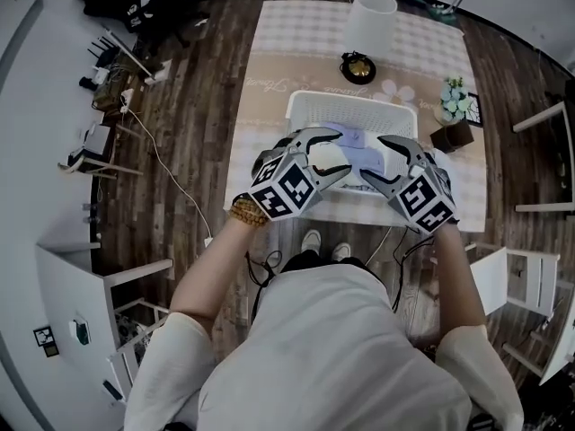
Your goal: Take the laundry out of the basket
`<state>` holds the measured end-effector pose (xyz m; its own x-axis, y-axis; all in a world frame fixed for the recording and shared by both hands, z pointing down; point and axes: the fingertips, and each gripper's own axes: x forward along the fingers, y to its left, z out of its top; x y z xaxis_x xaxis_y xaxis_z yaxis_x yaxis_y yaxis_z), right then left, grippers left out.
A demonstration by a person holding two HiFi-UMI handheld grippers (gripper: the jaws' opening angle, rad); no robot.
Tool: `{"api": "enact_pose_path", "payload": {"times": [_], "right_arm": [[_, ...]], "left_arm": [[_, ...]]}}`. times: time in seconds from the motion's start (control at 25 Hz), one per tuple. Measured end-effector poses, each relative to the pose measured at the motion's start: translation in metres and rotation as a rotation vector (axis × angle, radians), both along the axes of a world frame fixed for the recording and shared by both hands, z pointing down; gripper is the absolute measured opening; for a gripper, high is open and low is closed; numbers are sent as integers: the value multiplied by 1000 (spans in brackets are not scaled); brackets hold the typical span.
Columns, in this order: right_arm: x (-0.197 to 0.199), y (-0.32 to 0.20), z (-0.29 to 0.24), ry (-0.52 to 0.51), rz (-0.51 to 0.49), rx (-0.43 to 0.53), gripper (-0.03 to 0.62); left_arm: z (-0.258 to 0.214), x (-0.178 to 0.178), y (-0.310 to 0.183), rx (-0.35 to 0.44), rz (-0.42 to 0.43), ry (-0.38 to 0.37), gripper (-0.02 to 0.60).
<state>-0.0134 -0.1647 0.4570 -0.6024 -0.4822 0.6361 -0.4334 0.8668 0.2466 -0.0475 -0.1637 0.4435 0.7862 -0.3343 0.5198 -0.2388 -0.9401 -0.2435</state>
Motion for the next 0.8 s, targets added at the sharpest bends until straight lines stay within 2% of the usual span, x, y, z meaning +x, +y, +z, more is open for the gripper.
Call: {"api": "enact_pose_path", "payload": {"times": [0.2,0.52,0.76,0.8], "right_arm": [[2,-22,59,221,-103,-112,319],[-2,-47,161,383,-205,-276,319],[4,-54,244,478,-257,-401,350],[5,-54,255,491,-260,-411,350]], "left_arm": [[67,14,-23,-42,103,-241,276],[176,21,-49,-131,232,-540,276],[248,17,-65,-199,250,-683,278],[260,15,-64,-222,248,-702,299]]}}
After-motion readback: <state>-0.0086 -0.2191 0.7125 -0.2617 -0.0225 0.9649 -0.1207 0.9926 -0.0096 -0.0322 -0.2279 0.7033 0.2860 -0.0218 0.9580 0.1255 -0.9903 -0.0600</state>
